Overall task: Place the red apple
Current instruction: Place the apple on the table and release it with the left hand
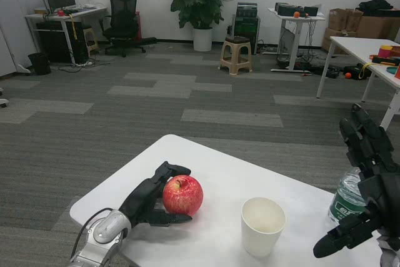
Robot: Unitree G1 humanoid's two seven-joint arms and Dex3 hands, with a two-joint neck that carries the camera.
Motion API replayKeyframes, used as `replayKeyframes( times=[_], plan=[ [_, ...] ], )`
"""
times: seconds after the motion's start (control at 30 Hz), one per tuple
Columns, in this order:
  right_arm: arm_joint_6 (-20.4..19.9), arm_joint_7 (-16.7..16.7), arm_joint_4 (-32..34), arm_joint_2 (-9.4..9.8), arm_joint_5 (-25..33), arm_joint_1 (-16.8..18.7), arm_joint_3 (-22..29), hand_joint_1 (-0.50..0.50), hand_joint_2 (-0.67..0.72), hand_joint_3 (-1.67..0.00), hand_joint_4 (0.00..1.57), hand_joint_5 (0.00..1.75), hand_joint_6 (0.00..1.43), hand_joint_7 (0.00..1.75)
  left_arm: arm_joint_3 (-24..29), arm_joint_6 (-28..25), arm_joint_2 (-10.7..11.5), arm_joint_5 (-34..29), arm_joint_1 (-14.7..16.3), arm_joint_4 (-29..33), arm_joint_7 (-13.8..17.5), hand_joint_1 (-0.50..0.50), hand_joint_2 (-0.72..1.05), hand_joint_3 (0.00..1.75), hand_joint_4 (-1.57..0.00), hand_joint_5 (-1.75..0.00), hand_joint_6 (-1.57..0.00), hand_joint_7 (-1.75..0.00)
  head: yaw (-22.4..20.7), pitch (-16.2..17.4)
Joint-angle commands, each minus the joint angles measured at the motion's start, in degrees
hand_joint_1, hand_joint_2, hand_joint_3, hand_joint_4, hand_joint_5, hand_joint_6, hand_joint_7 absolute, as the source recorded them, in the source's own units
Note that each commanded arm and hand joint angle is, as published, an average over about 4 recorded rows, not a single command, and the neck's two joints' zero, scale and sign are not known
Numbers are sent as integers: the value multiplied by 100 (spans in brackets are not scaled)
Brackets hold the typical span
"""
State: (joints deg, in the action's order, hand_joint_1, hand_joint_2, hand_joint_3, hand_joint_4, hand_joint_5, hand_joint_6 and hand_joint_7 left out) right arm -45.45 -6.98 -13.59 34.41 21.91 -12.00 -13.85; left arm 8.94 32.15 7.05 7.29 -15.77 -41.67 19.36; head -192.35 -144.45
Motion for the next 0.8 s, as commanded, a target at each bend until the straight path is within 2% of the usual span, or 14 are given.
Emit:
replayKeyframes(
  times=[0.03, 0.1, 0.3, 0.4, 0.5, 0.67, 0.8],
  plan=[
    [-26, -14, -50, -29, 50, -39, 5, -33, 41, -8, 0, 0, 0, 14, -20, -122, 16, 55, -29, -96, 50, -33, 105, 9, 0, -90, -12, -99, 2, 3],
    [-26, -14, -54, -31, 50, -39, 5, -33, 41, -8, 0, 0, 0, 14, -20, -113, 16, 53, -31, -96, 50, -36, 105, 9, 0, -74, -10, -94, 1, 9],
    [-26, -14, -56, -31, 50, -39, 5, -33, 41, -6, 0, 0, 0, 14, 0, -45, 16, 49, -31, -96, 39, -43, 105, 9, 0, -46, -7, -84, -4, 24],
    [-26, -7, -54, -31, 50, -39, 5, -33, 41, -6, 0, 0, 0, 14, 9, 17, 16, 5, -31, -96, 30, -46, 105, 9, 0, -41, -5, -82, -5, 30],
    [-26, -9, -48, -31, 50, -39, -1, -33, 41, -8, 0, 0, 0, 14, 2, 107, 16, -85, -31, -94, 24, -48, 96, 2, 0, -41, -3, -77, -10, 25],
    [-26, -5, -48, -31, 50, -39, -4, -33, 41, -4, 0, 0, 0, 14, 7, 217, 11, -176, -31, -83, 15, -50, 54, 0, 0, -31, -1, -77, -22, 16],
    [-26, -14, -48, -31, 50, -35, -12, -33, 42, -8, 0, 0, 0, 14, 7, 265, 7, -255, -31, -69, 15, -50, -2, 0, 0, -31, 0, -77, -29, 18]
  ],
)
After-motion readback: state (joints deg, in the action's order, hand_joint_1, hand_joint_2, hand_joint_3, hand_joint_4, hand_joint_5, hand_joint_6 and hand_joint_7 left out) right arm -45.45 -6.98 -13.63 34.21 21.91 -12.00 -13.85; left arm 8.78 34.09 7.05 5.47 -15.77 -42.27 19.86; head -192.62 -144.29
